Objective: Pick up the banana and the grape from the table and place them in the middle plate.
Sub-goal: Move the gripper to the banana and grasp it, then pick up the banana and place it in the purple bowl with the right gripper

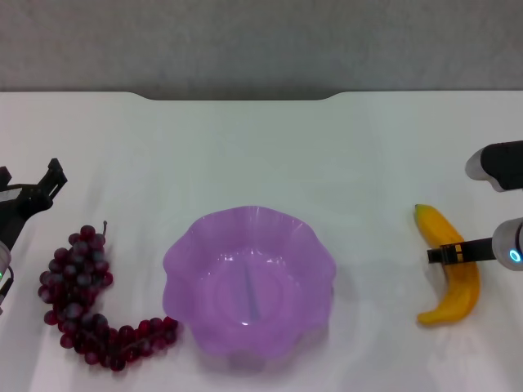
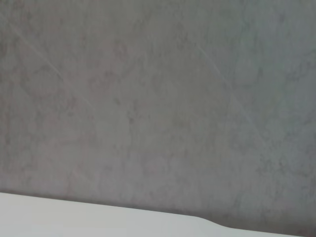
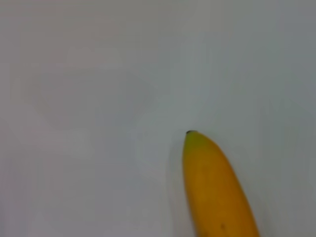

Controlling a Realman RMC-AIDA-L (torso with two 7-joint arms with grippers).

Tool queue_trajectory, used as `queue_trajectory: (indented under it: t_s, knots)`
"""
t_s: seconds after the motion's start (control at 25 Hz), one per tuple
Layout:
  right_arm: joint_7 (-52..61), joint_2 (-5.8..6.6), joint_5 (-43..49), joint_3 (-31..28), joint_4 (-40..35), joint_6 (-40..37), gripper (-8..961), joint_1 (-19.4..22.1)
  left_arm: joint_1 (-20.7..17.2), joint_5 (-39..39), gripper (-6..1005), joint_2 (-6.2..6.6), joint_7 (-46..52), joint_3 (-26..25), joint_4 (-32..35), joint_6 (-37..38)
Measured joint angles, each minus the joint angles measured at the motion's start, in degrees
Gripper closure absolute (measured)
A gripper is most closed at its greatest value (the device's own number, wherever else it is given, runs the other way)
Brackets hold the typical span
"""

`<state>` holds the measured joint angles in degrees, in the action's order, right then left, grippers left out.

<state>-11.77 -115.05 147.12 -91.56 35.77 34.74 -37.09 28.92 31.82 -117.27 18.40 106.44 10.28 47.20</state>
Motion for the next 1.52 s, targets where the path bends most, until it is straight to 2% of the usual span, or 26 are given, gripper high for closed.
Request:
queue_trajectory:
  t_s: [0.32,0.44,0.6,0.88,1.04,1.24,1.52]
  knots:
    - [0.0,-0.06,0.0,1.3,0.7,-0.6,308,0.4,-0.1,0.0,106,0.04,0.1,0.0,0.0,0.0]
    - [0.0,-0.15,-0.1,1.4,1.5,-0.6,450,0.6,-0.1,0.0,106,0.03,0.1,0.0,0.0,0.0]
    - [0.0,-0.14,-0.1,1.3,4.5,1.3,448,1.5,-0.3,0.0,106,0.04,0.1,0.0,0.0,0.0]
    - [-1.6,0.12,-0.6,1.0,21.6,10.3,449,5.3,-0.4,0.0,106,0.1,-0.2,0.0,-0.2,-0.1]
    - [-7.1,0.08,-6.4,1.2,29.5,12.2,450,8.2,-0.3,0.0,106,0.11,-0.2,0.0,-0.1,-0.2]
    - [-14.1,0.0,-14.5,2.2,29.6,10.5,434,8.0,-0.2,0.0,106,0.11,-0.2,0.0,-0.1,-0.4]
    - [-16.7,-0.05,-21.6,11.9,24.7,2.6,406,4.2,0.2,0.0,107,-0.02,-0.3,0.1,0.0,-0.8]
